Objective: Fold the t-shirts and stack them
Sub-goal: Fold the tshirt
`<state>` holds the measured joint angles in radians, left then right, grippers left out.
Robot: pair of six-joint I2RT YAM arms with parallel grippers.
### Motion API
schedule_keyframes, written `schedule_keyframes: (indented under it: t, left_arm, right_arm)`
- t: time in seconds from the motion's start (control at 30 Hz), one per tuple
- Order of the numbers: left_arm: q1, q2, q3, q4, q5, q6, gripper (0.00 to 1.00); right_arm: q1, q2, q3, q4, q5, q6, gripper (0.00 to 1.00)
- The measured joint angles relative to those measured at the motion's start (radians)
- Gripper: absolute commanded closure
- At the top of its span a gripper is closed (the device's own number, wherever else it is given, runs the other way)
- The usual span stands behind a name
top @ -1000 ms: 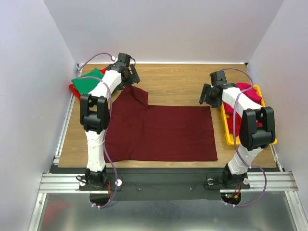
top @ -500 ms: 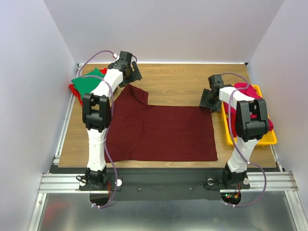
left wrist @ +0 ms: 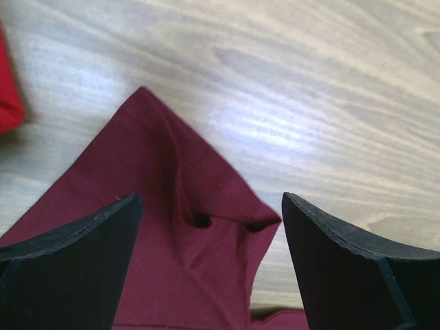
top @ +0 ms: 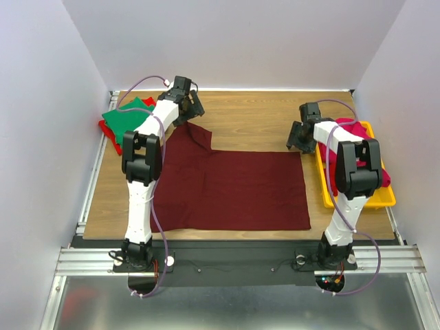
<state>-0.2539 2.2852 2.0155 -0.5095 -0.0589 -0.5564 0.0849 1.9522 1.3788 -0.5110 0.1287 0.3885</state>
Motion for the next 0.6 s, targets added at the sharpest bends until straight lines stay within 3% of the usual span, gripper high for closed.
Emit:
schedule_keyframes:
  t: [0.33,0.6]
  left_arm:
    - [0.0,0.06,0.048,0.015,-0.036,-0.039,0.07]
    - [0.007,0.088,0.049,0.012,-0.063,-0.082,0.07]
  right_arm:
    - [-0.003,0.02,-0.003,0.004,0.024,-0.012,0.77]
    - [-0.007,0.013,-0.019,0.012,0.024,-0.018,0.93]
